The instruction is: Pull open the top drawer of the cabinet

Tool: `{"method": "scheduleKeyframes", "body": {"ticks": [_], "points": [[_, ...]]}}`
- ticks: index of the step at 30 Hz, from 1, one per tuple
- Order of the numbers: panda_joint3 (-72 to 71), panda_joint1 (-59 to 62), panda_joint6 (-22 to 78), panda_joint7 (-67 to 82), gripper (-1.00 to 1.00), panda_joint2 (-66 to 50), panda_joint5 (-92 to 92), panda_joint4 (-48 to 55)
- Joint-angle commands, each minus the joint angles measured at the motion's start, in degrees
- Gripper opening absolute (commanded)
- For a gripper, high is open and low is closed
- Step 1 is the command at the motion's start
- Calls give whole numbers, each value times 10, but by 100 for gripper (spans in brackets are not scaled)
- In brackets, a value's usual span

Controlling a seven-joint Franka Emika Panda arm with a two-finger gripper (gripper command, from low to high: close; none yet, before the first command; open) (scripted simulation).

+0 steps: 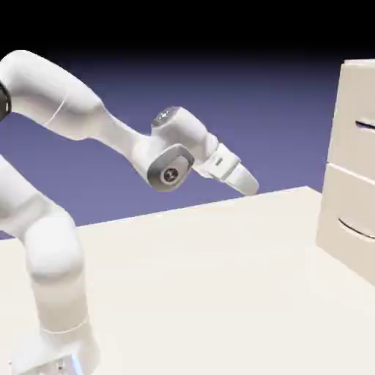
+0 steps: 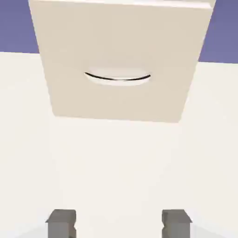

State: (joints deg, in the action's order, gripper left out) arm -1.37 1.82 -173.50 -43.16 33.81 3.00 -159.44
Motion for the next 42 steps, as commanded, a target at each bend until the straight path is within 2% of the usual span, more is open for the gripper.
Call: {"method": "scheduleKeyframes", "body": {"ticks": [1,42], "points": [[-11,21,4,-6,0,10,25,13],[-478,872,177,-245,0,402,1047,545]]}}
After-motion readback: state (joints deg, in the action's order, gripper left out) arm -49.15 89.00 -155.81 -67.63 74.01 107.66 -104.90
